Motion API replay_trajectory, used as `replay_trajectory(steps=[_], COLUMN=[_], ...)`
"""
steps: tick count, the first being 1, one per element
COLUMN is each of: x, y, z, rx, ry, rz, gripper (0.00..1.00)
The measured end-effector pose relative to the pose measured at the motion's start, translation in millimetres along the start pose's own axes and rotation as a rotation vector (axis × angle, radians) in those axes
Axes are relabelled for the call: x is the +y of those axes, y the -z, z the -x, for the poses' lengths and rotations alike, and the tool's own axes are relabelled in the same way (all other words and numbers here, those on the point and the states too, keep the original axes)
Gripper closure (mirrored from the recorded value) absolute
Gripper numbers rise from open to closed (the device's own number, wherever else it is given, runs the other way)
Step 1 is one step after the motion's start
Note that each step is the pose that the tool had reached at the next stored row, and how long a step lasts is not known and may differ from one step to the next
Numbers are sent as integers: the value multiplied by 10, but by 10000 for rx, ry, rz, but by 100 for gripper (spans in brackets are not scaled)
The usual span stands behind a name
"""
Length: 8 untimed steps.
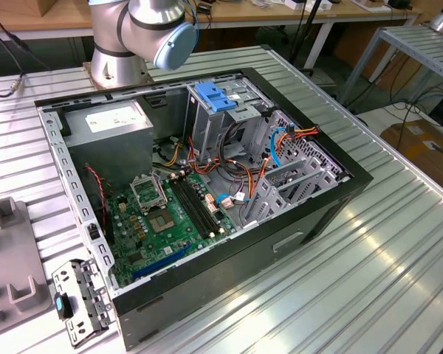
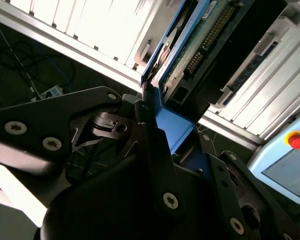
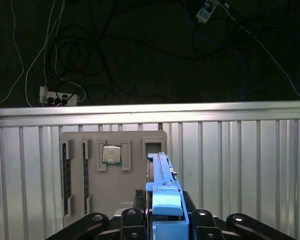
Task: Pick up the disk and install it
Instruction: 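Pick up the disk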
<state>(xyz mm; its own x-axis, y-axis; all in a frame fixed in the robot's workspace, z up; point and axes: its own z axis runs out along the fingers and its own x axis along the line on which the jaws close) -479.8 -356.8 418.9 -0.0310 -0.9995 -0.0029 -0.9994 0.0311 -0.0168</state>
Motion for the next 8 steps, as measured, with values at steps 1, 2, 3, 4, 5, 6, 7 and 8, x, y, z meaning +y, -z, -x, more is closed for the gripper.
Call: replay_trajectory(steps=[1, 2, 3, 4, 5, 6, 7, 8], x=[0, 0, 0, 0, -1, -1, -1, -1], y=[8, 15, 22, 29, 37, 47, 58, 70], z=[0, 0, 0, 0, 0, 0, 0, 0], rx=[-2, -4, -4, -4, -4, -4, -4, -5], ry=[0, -1, 0, 0, 0, 0, 0, 0], rz=[0, 0, 1, 3, 3, 4, 5, 6], gripper=[63, 63, 63, 63, 63, 63, 63, 63])
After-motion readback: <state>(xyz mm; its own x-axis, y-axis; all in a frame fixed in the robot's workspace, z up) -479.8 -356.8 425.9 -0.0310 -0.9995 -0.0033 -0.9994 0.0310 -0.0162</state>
